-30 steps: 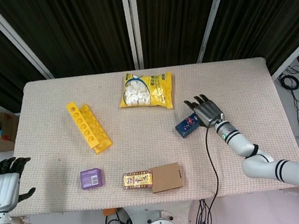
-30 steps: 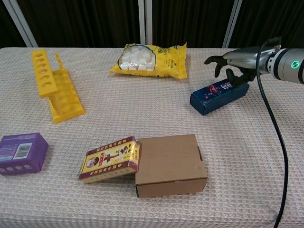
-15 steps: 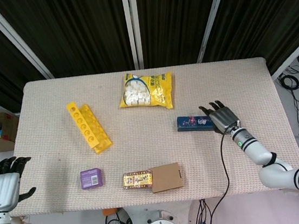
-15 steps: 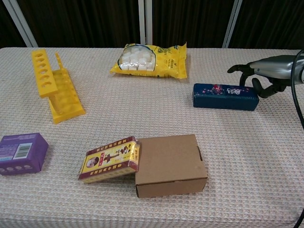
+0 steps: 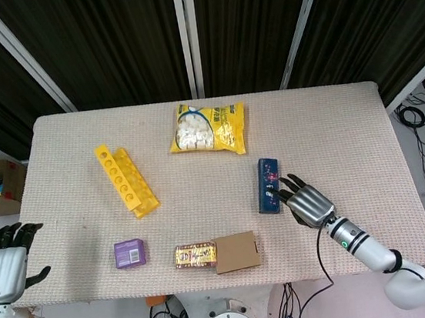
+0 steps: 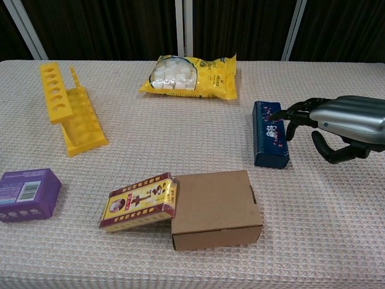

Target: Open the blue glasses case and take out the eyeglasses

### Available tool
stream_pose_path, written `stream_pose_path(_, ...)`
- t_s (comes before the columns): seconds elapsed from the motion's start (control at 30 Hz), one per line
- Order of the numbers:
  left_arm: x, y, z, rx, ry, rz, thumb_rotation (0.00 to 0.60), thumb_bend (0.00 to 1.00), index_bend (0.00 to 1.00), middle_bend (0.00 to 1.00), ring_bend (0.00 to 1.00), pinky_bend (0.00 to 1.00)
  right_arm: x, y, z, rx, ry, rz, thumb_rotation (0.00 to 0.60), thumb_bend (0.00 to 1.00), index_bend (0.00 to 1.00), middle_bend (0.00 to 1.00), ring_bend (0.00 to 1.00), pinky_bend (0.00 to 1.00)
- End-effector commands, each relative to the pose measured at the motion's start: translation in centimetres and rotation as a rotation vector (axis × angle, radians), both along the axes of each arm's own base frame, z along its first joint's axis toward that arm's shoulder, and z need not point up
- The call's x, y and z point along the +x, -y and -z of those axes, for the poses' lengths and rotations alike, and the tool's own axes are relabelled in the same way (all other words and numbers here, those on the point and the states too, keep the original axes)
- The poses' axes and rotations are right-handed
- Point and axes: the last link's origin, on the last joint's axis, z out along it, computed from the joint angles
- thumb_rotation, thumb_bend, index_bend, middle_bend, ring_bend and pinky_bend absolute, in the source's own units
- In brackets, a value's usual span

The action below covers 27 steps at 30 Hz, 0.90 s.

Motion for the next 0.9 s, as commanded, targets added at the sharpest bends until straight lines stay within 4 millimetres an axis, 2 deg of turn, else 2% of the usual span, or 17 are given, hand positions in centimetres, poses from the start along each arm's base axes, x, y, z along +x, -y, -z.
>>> stream_pose_path(0.03, -0.1, 0.1, -0.1, 0.004, -0.001, -0.006, 0.6, 0.0, 0.2, 0.21, 0.13, 0.14, 1.5, 0.4, -1.4, -0.038, 0.029, -0.042, 0.6, 0.92, 0.0, 0.29, 0.0, 0.0)
stream_pose_path(0.17, 0.0, 0.1, 0.0, 0.006, 0.004, -0.003, 0.6, 0.0, 0.2, 0.21, 0.13, 0.14, 3.6, 2.1, -1.3, -0.039, 0.016, -0.083, 0.6, 0.93, 0.0, 0.29, 0.0, 0.0)
stream_pose_path(0.3, 0.3, 0.1, 0.3, -0.002, 0.004, 0.006, 0.6, 0.0, 0.2, 0.21, 0.13, 0.14, 5.4, 4.4, 1.3, 0.008, -0.057, -0.105, 0.6, 0.93, 0.0, 0.28, 0.0, 0.0)
stream_pose_path(0.43, 0.2, 0.2, 0.2, -0.001, 0.002, -0.005, 0.6, 0.0, 0.2, 0.21, 0.13, 0.14, 6.2, 6.4, 3.8, 0.031, -0.11, -0.099, 0.6, 0.94, 0.0, 0.28, 0.0, 0.0)
stream_pose_path(0.57, -0.1, 0.4, 0.1, 0.001, 0.002, -0.019, 0.6, 0.0, 0.2, 0.21, 0.13, 0.14, 6.6, 7.8, 5.2, 0.035, -0.11, -0.06, 0.6, 0.95, 0.0, 0.28, 0.0, 0.0)
stream_pose_path(0.73, -0.2, 0.4, 0.0, 0.003, 0.002, -0.02, 0.6, 0.0, 0.2, 0.21, 0.13, 0.14, 5.8, 8.9, 4.8, 0.013, -0.136, -0.016, 0.6, 0.95, 0.0, 0.32, 0.0, 0.0)
stream_pose_path(0.9, -0.2, 0.5, 0.1, -0.001, 0.01, -0.02, 0.6, 0.0, 0.2, 0.21, 0.13, 0.14, 3.5, 9.5, 2.7, -0.031, -0.168, 0.059, 0.6, 0.95, 0.0, 0.35, 0.0, 0.0)
